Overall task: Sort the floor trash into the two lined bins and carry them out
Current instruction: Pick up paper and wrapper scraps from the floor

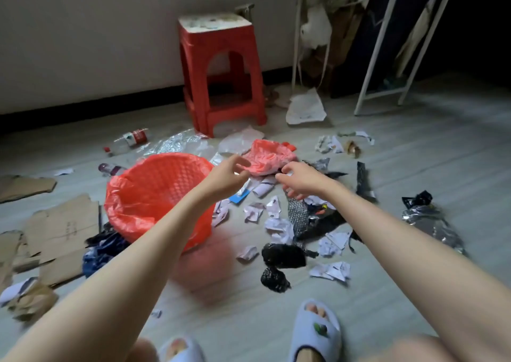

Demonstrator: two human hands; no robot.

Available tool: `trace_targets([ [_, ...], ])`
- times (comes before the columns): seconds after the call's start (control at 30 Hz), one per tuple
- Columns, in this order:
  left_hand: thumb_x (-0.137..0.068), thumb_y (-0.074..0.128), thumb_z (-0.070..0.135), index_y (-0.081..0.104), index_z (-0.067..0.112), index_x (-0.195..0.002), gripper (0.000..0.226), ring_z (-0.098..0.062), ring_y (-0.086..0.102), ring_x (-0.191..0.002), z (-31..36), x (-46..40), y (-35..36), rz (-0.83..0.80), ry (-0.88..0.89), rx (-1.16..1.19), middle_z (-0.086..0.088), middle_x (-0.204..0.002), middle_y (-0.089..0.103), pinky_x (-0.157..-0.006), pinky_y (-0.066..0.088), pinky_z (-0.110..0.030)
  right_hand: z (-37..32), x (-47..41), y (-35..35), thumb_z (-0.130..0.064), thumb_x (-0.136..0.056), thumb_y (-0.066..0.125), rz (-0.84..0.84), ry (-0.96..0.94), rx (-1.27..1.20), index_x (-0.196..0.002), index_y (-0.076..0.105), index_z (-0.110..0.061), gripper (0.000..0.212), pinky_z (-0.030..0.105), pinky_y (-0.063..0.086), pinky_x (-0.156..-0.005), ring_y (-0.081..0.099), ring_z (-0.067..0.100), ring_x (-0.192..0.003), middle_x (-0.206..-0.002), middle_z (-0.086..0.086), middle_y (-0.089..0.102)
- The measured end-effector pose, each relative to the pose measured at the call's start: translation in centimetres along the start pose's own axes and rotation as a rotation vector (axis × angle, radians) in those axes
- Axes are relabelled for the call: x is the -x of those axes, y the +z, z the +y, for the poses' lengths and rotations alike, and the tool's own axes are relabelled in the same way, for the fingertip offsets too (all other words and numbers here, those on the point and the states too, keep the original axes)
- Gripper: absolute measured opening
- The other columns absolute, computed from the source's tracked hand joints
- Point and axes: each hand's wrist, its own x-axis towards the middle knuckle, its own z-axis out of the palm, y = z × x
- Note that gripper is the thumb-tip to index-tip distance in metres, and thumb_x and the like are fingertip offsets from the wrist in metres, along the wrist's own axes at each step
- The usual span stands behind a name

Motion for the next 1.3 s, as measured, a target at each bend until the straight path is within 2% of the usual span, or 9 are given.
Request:
trace_targets([
  [0.13, -0.092, 0.048, 0.01, 0.054, 0.003, -0.123, 0.032, -0.03, 0.06, -0.098, 1.2, -3.4, 5.0, -0.16, -0.031, -0.078, -0.013, -0.114, 0.061, -0.079, 0.046, -0.029, 3.9, -2.8, 0.3, -0.028, -0.096, 0.043, -0.055, 0.045, 0.135, -0.096, 0.052, -0.009, 0.021, 0.031, 0.05, -0.065, 0.058, 0.024, -0.084, -0.102, 0.013, 0.061],
  [0.2, -0.092, 0.049, 0.012, 0.052, 0.004, -0.124, 0.033, -0.03, 0.059, -0.106, -0.5, -4.8, 7.6, -0.233, -0.057, -0.104, -0.014, -0.123, 0.059, -0.085, 0.045, -0.03, 6.0, -4.4, 1.3, -0.028, -0.096, 0.044, -0.095, 0.071, 0.184, -0.104, 0.055, -0.001, 0.031, 0.035, 0.053, -0.065, 0.056, 0.024, -0.083, -0.116, 0.018, 0.061],
  [0.27, -0.092, 0.05, 0.013, 0.05, 0.005, -0.126, 0.035, -0.029, 0.056, -0.111, -3.4, -7.0, 10.5, -0.307, -0.118, -0.136, -0.015, -0.127, 0.057, -0.089, 0.045, -0.031, 8.0, -7.1, 2.7, -0.028, -0.096, 0.045, -0.145, 0.123, 0.208, -0.122, 0.051, 0.004, 0.042, 0.041, 0.051, -0.08, 0.057, 0.028, -0.089, -0.128, 0.021, 0.055],
  [0.4, -0.091, 0.052, 0.014, 0.047, 0.007, -0.13, 0.04, -0.027, 0.051, -0.119, -9.3, -9.1, 14.9, -0.394, -0.162, -0.219, -0.012, -0.133, 0.052, -0.096, 0.039, -0.029, 12.4, -10.8, 5.0, -0.025, -0.093, 0.053, -0.185, 0.186, 0.281, -0.127, 0.049, -0.001, 0.042, 0.038, 0.044, -0.093, 0.053, 0.031, -0.112, -0.13, 0.016, 0.053],
  [0.5, -0.09, 0.053, 0.014, 0.041, 0.009, -0.134, 0.047, -0.027, 0.049, -0.12, -15.0, -9.5, 18.0, -0.476, -0.274, -0.234, -0.014, -0.136, 0.046, -0.095, 0.038, -0.027, 17.0, -13.5, 8.3, -0.034, -0.088, 0.06, -0.29, 0.313, 0.345, -0.116, 0.053, -0.002, 0.043, 0.034, 0.048, -0.079, 0.051, 0.025, -0.097, -0.127, 0.017, 0.054],
  [0.67, -0.083, 0.065, 0.024, 0.029, 0.015, -0.142, 0.07, -0.037, 0.038, -0.128, -21.9, -7.7, 21.6, -0.562, -0.468, -0.256, -0.021, -0.14, 0.031, -0.106, 0.033, -0.034, 22.7, -14.0, 14.3, -0.05, -0.078, 0.069, -0.322, 0.43, 0.391, -0.139, 0.028, -0.009, 0.084, 0.043, 0.039, -0.102, 0.038, 0.036, -0.129, -0.143, 0.016, 0.03],
  [0.87, -0.071, 0.076, 0.039, 0.036, 0.02, -0.127, 0.071, -0.035, 0.03, -0.122, -22.1, -7.0, 24.8, -0.392, -0.575, -0.211, -0.014, -0.126, 0.027, -0.101, 0.034, -0.04, 23.5, -14.0, 17.6, -0.044, -0.083, 0.065, -0.132, 0.334, 0.503, -0.131, 0.034, -0.013, 0.065, 0.039, 0.045, -0.087, 0.043, 0.031, -0.12, -0.133, 0.012, 0.036],
  [1.03, -0.068, 0.072, 0.056, 0.038, 0.012, -0.128, 0.082, -0.033, 0.033, -0.118, -21.6, -7.3, 27.1, -0.359, -0.491, -0.262, -0.014, -0.125, 0.036, -0.101, 0.033, -0.037, 24.1, -13.9, 18.9, -0.03, -0.089, 0.06, -0.062, 0.276, 0.455, -0.13, 0.038, -0.012, 0.05, 0.034, 0.041, -0.093, 0.045, 0.029, -0.117, -0.13, 0.012, 0.04],
  [1.3, -0.087, 0.055, 0.01, 0.06, 0.008, -0.106, 0.019, -0.033, 0.056, -0.106, -22.3, -8.1, 26.9, -0.351, -0.531, -0.155, -0.015, -0.114, 0.061, -0.085, 0.045, -0.037, 25.0, -13.6, 18.3, -0.019, -0.096, 0.045, 0.109, 0.183, 0.37, -0.114, 0.057, -0.009, 0.024, 0.035, 0.043, -0.082, 0.056, 0.024, -0.103, -0.11, 0.006, 0.059],
])
